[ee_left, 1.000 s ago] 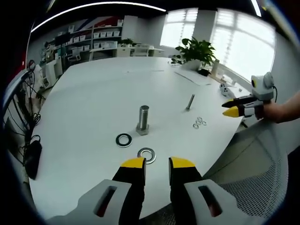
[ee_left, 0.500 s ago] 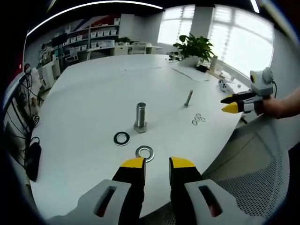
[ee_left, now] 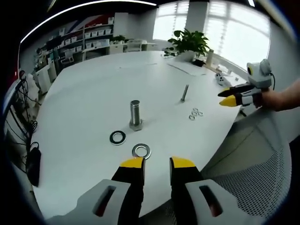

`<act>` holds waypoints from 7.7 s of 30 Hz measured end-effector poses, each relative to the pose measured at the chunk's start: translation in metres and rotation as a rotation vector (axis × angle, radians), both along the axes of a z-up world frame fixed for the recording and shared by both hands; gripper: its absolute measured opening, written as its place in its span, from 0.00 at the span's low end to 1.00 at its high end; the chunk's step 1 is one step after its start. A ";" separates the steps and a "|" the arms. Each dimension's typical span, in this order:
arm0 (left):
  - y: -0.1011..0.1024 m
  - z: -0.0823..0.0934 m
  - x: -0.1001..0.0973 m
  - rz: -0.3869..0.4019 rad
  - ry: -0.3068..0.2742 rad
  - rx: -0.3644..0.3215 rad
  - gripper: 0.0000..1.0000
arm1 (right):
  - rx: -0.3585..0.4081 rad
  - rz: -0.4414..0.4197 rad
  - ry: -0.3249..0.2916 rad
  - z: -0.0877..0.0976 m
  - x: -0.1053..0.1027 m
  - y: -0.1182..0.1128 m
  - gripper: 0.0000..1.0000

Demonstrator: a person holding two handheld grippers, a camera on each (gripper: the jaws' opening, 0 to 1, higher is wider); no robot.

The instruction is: Place the washer onto the threaded stud by aligning its center hole with the stud, sliding it down to the base, and recovering from edge contact or off-axis alignment until the washer reaches the visible bottom stop.

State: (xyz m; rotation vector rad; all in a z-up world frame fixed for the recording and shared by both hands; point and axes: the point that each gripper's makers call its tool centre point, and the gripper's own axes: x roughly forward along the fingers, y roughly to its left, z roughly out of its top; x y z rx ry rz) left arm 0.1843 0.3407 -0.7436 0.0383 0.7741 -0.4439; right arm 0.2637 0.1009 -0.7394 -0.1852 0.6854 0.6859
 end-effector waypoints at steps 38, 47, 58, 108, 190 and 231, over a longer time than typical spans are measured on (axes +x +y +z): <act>0.008 -0.010 0.006 -0.062 0.091 0.075 0.20 | 0.015 -0.008 -0.013 0.004 0.002 -0.001 0.39; 0.010 -0.014 0.010 -0.082 0.126 0.098 0.20 | 0.018 -0.011 -0.016 0.004 0.002 -0.002 0.39; 0.015 -0.015 0.022 -0.106 0.155 0.119 0.20 | 0.020 -0.009 -0.013 0.004 0.002 -0.001 0.39; 0.007 -0.050 0.040 -0.330 0.420 0.316 0.29 | 0.018 -0.004 -0.006 0.003 0.001 0.000 0.39; 0.003 -0.055 0.034 -0.662 0.419 0.548 0.21 | 0.014 -0.021 -0.008 0.003 0.003 -0.003 0.37; 0.007 -0.053 0.038 -0.627 0.440 0.515 0.18 | 0.019 -0.025 -0.004 0.004 0.002 -0.003 0.37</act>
